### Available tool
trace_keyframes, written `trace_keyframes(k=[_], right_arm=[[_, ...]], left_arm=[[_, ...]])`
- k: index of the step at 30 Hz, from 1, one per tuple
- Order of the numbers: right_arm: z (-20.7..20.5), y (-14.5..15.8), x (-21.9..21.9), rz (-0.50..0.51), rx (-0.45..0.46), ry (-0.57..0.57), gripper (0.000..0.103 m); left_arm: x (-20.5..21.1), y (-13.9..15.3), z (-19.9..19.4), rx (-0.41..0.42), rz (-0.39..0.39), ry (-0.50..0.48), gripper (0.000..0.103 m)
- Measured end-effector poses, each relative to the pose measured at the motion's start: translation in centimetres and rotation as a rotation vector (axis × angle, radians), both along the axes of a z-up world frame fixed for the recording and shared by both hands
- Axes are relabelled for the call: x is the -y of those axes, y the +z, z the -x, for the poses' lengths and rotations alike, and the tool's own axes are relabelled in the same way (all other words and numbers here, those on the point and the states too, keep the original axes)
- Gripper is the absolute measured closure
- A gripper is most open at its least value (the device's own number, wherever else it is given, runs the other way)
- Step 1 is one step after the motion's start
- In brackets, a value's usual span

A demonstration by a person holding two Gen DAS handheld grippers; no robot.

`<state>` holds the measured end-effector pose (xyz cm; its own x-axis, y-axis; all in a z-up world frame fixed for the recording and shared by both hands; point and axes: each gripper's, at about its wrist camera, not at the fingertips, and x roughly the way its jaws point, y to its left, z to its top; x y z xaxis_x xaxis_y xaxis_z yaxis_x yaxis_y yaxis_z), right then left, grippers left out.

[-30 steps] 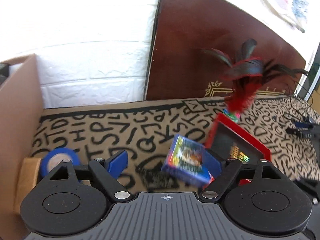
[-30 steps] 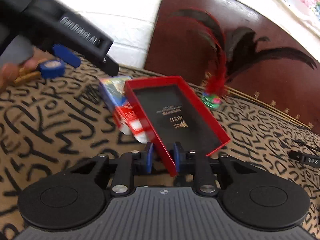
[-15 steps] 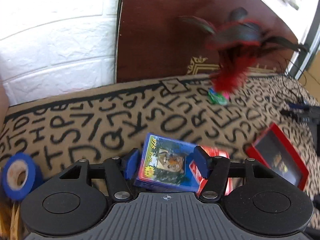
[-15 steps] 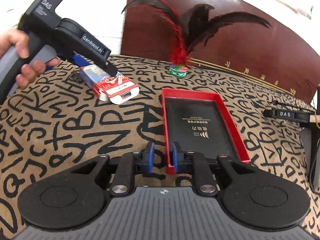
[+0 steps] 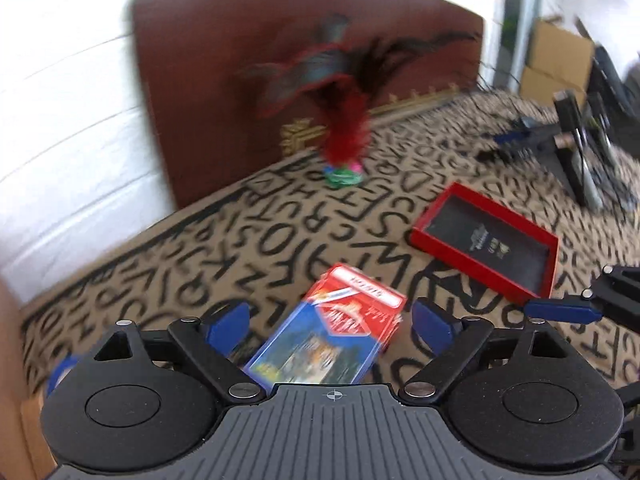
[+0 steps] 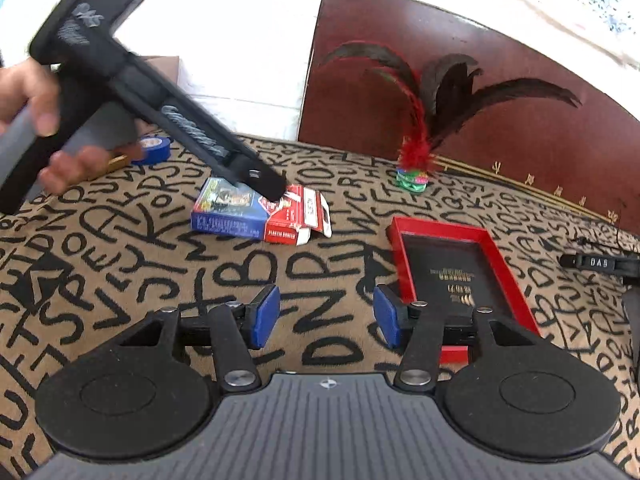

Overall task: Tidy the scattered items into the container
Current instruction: 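Grasp the tiger-picture card pack with the left tool while the right tool grasps the red tray, then lift the card pack and red tray and carry both to the cardboard box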

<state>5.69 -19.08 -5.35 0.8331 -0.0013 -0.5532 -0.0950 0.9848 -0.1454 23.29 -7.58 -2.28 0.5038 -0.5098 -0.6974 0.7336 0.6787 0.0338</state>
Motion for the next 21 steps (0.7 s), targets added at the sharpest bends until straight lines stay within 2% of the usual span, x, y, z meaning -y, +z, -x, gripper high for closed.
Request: trace_keyframes(k=[4,6,8,10,11,12,14,21], right_arm=[[0.1,0.1,0.8,0.026,0.002,-0.039,0.046],[0.2,0.2,1.5,0.033,0.005,-0.063,0.046],[-0.1,0.0,2.3,0.037,0.001,-0.084,0.047],[-0.7,-0.4,2.9,0.038,-0.011,-0.103,0.048],[-1.1,-0.7,3.2,0.033,-0.024,-0.113,0.051],[-1.5,-1.1,3.5,0.026,-0.049,-0.121,0.072],[-1.5,-1.3,3.6,0.010,-0.057,-0.135,0.097],[2.4,-0.2,0.7,-0.119,-0.118,-0.001,0.101]], left_arm=[[2.5,-2.7,0.1,0.015,-0.139,-0.037,0.008],[2.3,-3.5,0.5,0.013,-0.130,-0.013,0.015],[1.4,-3.4,0.5,-0.037,-0.088,0.056,0.032],[0.8,-3.0,1.2,-0.051,-0.108,0.129,0.038],[0.5,-2.9,1.7,-0.056,-0.117,0.154,0.040],[0.2,-2.9,2.5,-0.059,-0.123,0.167,0.041],[-0.7,-2.9,4.3,-0.053,-0.138,0.184,0.041],[-5.6,-2.8,10.7,-0.103,-0.078,0.286,0.041]])
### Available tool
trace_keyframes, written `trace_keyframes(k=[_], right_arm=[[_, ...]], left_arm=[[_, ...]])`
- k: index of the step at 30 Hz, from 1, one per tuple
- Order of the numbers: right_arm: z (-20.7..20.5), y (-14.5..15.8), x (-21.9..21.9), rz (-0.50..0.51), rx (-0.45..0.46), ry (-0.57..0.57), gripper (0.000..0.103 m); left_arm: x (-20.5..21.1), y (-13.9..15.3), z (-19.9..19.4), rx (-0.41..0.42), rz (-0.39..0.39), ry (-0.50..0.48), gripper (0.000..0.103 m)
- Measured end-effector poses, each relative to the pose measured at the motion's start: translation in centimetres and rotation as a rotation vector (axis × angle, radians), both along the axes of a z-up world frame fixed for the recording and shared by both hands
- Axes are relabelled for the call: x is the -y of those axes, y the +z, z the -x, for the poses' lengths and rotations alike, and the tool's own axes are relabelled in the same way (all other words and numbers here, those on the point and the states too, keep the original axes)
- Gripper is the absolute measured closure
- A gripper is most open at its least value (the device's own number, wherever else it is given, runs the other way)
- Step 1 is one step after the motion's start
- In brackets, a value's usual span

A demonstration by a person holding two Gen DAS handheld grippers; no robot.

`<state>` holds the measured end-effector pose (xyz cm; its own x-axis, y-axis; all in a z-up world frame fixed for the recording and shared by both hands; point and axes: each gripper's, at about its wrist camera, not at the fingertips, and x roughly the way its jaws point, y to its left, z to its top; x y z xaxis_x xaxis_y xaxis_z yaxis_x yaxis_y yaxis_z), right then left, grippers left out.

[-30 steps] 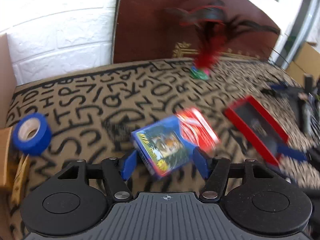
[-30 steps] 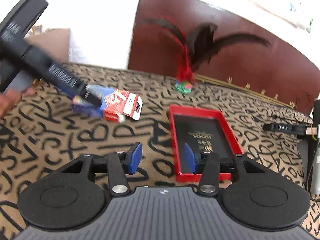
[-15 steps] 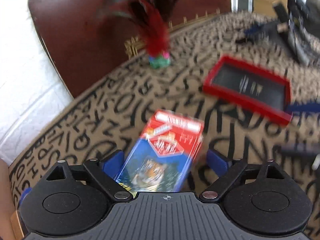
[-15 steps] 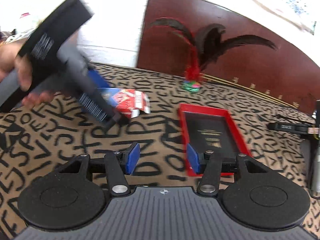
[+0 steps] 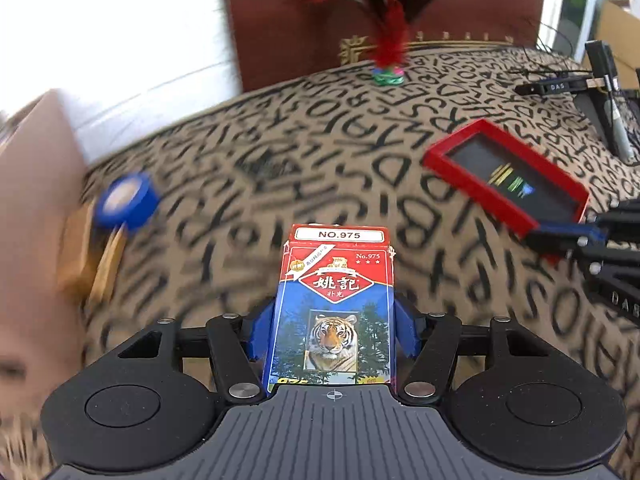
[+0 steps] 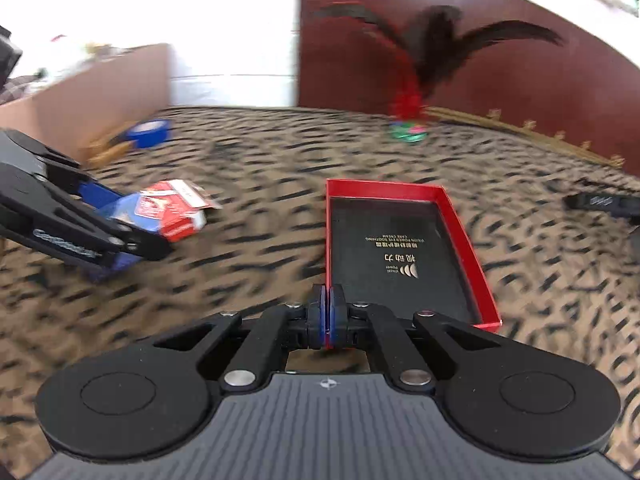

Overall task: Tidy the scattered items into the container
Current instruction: 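Lift the card pack and red tray and carry both to the cardboard box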

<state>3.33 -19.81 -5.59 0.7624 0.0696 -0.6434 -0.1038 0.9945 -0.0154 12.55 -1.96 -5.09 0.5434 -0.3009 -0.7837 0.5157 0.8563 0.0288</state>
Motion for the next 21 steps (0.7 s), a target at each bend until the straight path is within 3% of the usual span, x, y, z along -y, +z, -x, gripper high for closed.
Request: trace_keyframes(k=[7,8,11,13,15,17,21], right_arm=[[3.6,0.6,-3.9,-0.114,-0.051,0.134,0.096],[3.8,0.8,-4.1,-0.125,-0.043,0.144,0.092],[3.4,1.4,-4.2,-0.113,-0.027,0.109,0.076],[3.2,1.7,-4.5,-0.091,-0.020,0.086,0.072],[2.7,1.7,-4.6,-0.091,-0.026,0.094,0.072],[2.4,1.6,-5.4,-0.067,-0.033,0.120,0.072],[1.2,0.5,-7.0,0.028,-0.055,0.138,0.077]], left_arm=[[-4.4,0.2,5.4,-0.030,0.054,0.097,0.036],[-4.6,0.2,5.7,-0.026,0.051,0.099,0.028],[-4.3,0.1,5.9,0.002,0.020,0.095,0.022],[-3.9,-0.2,5.6,0.010,0.019,0.094,0.021],[-3.7,-0.6,5.4,0.025,0.020,0.094,0.022],[-3.4,-0.7,5.5,0.052,0.003,0.082,0.041],[-3.7,-0.4,5.8,0.050,0.005,0.062,0.042]])
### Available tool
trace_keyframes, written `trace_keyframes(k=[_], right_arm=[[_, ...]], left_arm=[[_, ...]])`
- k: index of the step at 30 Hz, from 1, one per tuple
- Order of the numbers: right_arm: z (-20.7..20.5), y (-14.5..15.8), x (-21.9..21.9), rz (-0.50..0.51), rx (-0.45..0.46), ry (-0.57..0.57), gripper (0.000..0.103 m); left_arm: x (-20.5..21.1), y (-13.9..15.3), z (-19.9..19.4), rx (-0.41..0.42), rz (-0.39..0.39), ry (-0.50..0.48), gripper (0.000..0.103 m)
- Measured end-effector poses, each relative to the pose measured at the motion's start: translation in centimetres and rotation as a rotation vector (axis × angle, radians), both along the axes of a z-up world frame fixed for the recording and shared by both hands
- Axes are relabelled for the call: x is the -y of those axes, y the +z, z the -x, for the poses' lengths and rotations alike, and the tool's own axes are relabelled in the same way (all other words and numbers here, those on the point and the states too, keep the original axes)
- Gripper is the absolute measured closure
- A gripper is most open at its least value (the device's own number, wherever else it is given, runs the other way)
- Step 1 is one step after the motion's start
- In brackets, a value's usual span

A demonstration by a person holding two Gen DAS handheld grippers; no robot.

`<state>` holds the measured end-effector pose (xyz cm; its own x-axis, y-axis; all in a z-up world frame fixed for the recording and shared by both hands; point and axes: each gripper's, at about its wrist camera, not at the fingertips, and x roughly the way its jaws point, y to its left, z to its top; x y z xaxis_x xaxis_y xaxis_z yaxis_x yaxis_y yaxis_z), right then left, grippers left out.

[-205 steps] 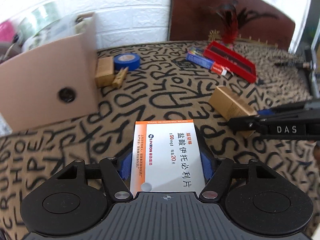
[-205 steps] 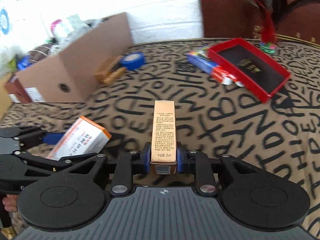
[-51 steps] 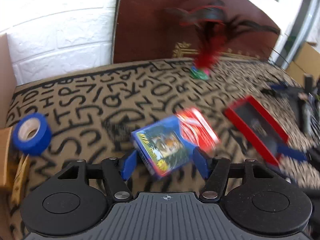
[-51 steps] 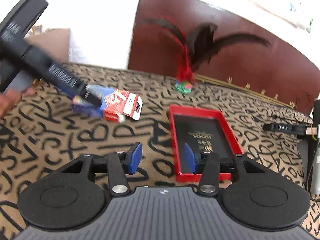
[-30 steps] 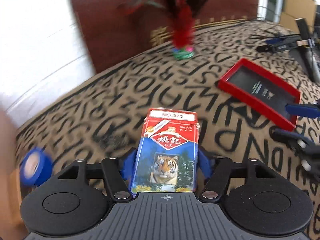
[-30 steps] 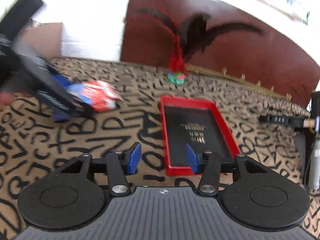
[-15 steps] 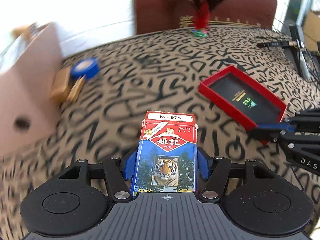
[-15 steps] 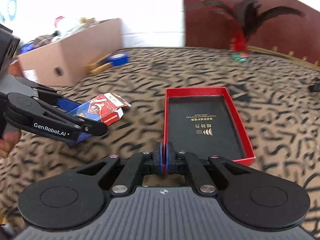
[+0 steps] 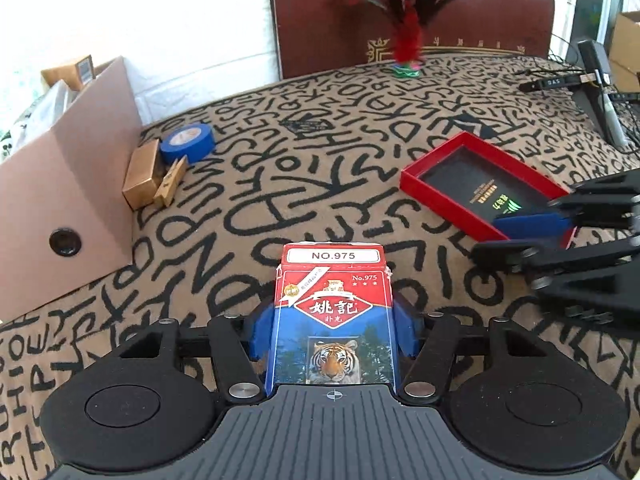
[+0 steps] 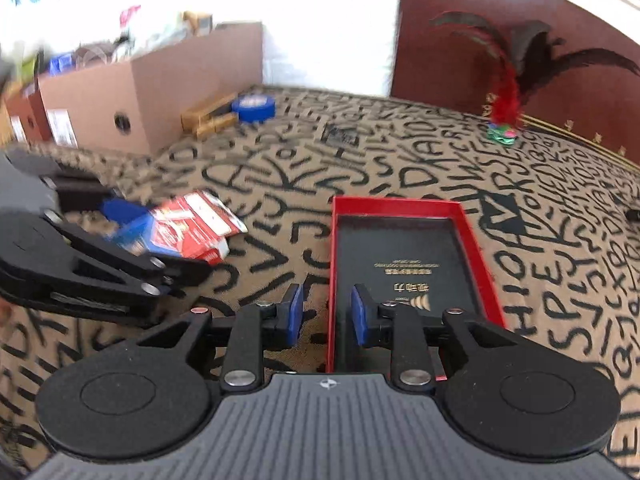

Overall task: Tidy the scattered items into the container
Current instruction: 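Lift the card pack and red tray and carry both to the cardboard box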

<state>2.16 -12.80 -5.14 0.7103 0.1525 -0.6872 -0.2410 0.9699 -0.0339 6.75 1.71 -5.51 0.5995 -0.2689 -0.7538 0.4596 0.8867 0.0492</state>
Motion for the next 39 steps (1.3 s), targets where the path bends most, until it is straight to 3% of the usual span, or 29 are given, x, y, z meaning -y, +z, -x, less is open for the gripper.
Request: trace_keyframes(k=[2,4,6,7,8,9,12,15,25,33,39], right_arm=[[0.1,-0.2,-0.5,0.035,0.019,-0.001,0.085],[0.1,-0.3,-0.9,0.057,0.023,0.003,0.085],[0.1,-0.5,-0.7,0.041,0.036,-0.003,0.085],[0.0,-0.6,-0.4,0.017,0.036,-0.014,0.085],[-0.2,-0.5,-0.1,-0.014,0.027,-0.033,0.089],[-0.4,-0.3,0.3,-0.043,0.011,-0.051,0.100],[-0.3,0.7,0.9,-0.139,-0.007,-0.058,0.101],[0.6,2.5,0.2,-0.166,0.027,-0.014,0.101],[-0.7,8.9,-5.0,-0.251,0.121,0.153,0.101],[-4.9,15.3,-12.8,-0.275,0.220,0.326,0.101],[-9.8,17.0,-18.0,-0.259,0.229,0.355,0.101]], left_arm=[[-0.4,-0.1,0.3,0.002,0.001,-0.009,0.030],[-0.7,-0.4,0.5,0.017,0.000,0.000,0.025],[-0.9,-0.5,0.5,0.025,0.005,0.004,0.032],[-0.9,-0.4,0.5,0.025,0.010,0.003,0.041],[-1.0,-0.2,0.5,0.018,0.016,0.003,0.042],[-1.2,0.0,0.5,0.005,0.024,0.007,0.042],[-2.7,0.8,0.9,-0.010,0.065,0.033,0.042],[-5.0,2.1,1.5,0.006,0.099,0.077,0.042],[-12.9,11.0,2.2,0.227,0.105,0.187,0.042],[-19.3,17.8,-2.7,0.312,0.123,0.328,0.042],[-23.8,19.4,-9.9,0.256,0.138,0.425,0.042]])
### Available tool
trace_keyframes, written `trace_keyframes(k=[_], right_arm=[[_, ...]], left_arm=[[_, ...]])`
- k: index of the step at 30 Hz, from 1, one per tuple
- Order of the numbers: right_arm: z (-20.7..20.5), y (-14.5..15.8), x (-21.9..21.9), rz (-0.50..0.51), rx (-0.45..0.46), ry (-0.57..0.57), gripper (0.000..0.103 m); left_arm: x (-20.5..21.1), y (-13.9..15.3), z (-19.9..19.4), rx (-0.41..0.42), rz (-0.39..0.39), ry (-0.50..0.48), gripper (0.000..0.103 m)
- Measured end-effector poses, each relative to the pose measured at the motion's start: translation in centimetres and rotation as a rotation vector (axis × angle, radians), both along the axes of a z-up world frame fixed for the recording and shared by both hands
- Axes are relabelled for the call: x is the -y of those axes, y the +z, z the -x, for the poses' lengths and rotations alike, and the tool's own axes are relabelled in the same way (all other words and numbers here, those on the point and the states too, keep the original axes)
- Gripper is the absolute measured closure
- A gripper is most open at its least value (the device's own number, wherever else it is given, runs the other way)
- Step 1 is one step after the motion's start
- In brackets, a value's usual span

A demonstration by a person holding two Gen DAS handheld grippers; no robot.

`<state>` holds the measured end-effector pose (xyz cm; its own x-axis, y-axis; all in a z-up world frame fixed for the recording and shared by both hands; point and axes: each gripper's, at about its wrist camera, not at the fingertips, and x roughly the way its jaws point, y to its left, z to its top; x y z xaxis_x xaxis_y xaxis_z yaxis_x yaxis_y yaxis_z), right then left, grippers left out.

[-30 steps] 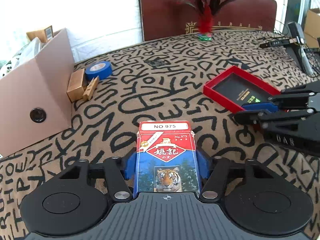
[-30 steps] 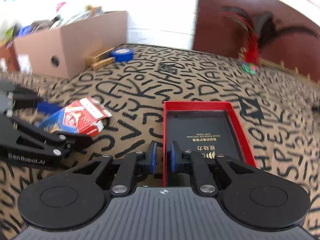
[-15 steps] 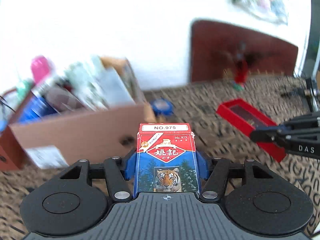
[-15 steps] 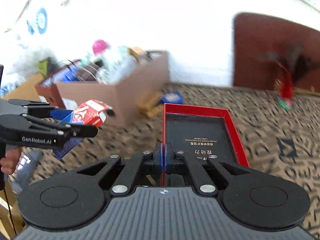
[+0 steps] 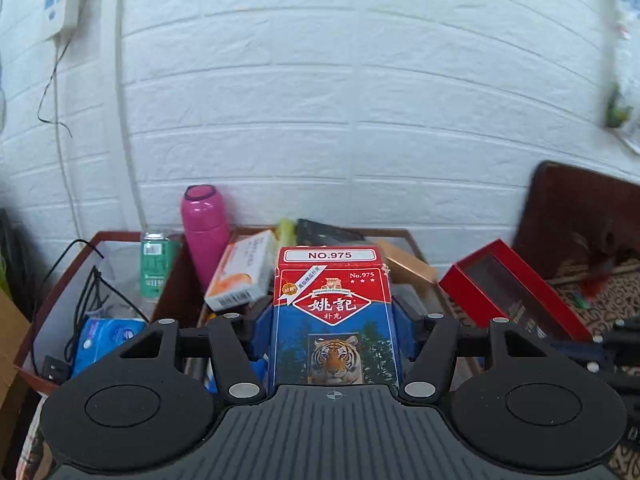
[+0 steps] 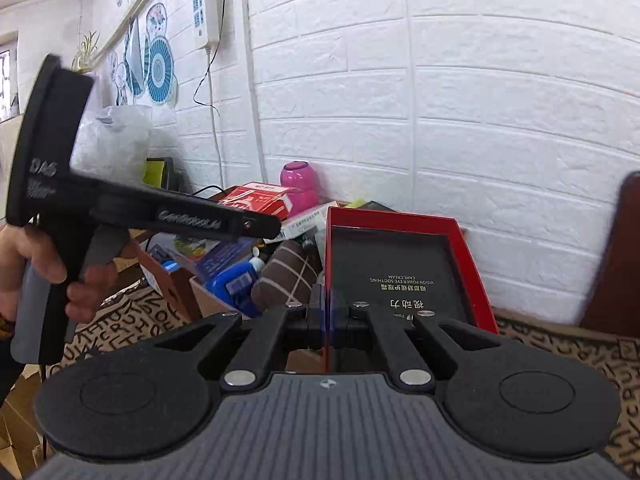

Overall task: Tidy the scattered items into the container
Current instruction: 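Lift the card pack and red tray and carry both to the cardboard box, then lower the card pack and red tray into the box and open both tools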

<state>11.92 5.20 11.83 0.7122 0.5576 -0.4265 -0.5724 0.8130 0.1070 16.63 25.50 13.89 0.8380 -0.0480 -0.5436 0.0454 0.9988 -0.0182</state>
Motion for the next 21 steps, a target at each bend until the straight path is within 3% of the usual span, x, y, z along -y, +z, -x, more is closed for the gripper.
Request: trace_keyframes(k=[6,13,17,21], right_arm=[[-5.5,0.6,-2.8,0.011,-0.021,-0.011,0.101],[-11.1,0.9,-5.8,0.032,-0.037,-0.028,0.101],[-13.7,-0.1,-7.4,0.060,-0.059,-0.061,0.100],[-15.3,-0.8,-9.0,0.119,-0.057,-0.079,0.099]], left_arm=[[-2.3,-2.1,-7.0,-0.110,-0.025,0.005,0.042],[-3.7,-4.1,-12.1,-0.149,-0.005,-0.015,0.041],[-4.9,-4.3,-13.0,-0.130,0.016,-0.028,0.022],[-6.4,-3.4,-12.4,-0.097,0.084,-0.048,0.020]])
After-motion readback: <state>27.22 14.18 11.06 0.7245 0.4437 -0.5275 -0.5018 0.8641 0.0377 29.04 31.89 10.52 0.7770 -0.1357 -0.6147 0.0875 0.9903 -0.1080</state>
